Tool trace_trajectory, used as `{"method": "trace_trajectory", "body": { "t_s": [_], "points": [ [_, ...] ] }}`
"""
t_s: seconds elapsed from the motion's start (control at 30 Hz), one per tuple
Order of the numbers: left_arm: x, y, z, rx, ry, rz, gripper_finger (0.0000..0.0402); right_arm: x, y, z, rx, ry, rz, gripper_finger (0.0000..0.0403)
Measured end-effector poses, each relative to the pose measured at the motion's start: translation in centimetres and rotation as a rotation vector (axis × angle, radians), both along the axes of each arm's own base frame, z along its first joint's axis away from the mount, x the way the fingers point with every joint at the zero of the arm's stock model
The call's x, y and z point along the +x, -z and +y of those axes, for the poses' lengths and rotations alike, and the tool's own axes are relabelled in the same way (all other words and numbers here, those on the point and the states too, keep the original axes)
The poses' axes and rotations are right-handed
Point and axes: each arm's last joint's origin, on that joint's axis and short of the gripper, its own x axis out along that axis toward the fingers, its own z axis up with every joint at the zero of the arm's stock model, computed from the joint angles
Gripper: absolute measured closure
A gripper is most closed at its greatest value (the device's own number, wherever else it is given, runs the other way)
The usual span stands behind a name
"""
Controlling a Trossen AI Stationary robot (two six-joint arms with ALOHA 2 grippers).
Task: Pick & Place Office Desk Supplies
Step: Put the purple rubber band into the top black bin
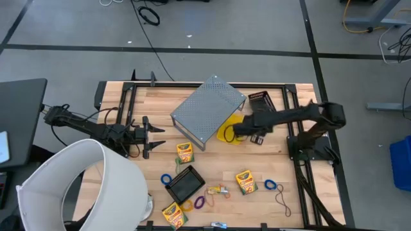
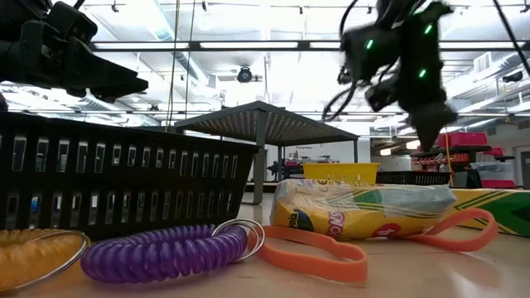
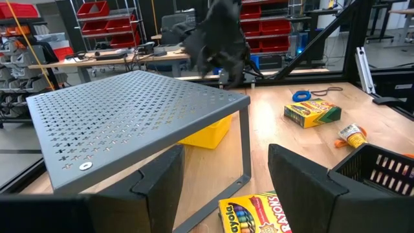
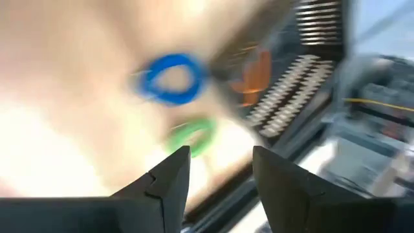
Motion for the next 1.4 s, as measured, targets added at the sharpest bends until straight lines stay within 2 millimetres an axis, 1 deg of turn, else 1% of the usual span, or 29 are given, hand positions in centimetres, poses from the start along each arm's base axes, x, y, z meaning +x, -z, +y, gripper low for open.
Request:
{"method": "trace_trajectory", "body": {
  "t_s": [0.13, 0.23, 0.37, 0.47, 0.6, 0.8, 1.0, 1.07, 1.17, 1.4],
  "points": [
    [0.0, 0.0, 0.0, -0.001, 0.000, 0.000, 0.0174, -1.0, -1.5, 3.2, 0.182, -0.021, -0.086, 0.0229],
    [0.0, 0.0, 0.0, -0.001, 0.000, 0.000, 0.0174, -1.8, -2.2, 5.7, 0.320, -0.030, -0.113, 0.0229],
    [0.0, 0.0, 0.0, -0.001, 0.000, 0.000, 0.0174, -2.8, -2.4, 9.1, 0.480, -0.031, -0.087, 0.0229],
    [0.0, 0.0, 0.0, 0.001, 0.000, 0.001, 0.0174, -3.5, -2.4, 11.6, 0.587, 0.001, -0.064, 0.0229],
    [0.0, 0.0, 0.0, 0.004, 0.000, 0.001, 0.0174, -4.5, -2.4, 14.6, 0.672, 0.070, -0.060, 0.0229],
    [0.0, 0.0, 0.0, 0.008, 0.000, 0.002, 0.0174, -5.9, -2.3, 18.7, 0.728, 0.148, -0.134, 0.0229],
    [0.0, 0.0, 0.0, 0.010, 0.002, 0.002, 0.0174, -7.4, -1.7, 21.0, 0.670, 0.241, -0.133, 0.0229],
    [0.0, 0.0, 0.0, 0.010, 0.013, 0.002, 0.0174, -7.6, -1.2, 21.9, 0.671, 0.246, -0.132, 0.0229],
    [0.0, 0.0, -0.1, 0.009, 0.030, 0.002, 0.0174, -7.4, -0.1, 23.0, 0.675, 0.248, -0.134, 0.0229],
    [0.0, 0.0, -0.1, 0.008, 0.038, 0.002, 0.0174, -6.7, 2.9, 24.8, 0.641, 0.244, -0.118, 0.0229]
  ]
}}
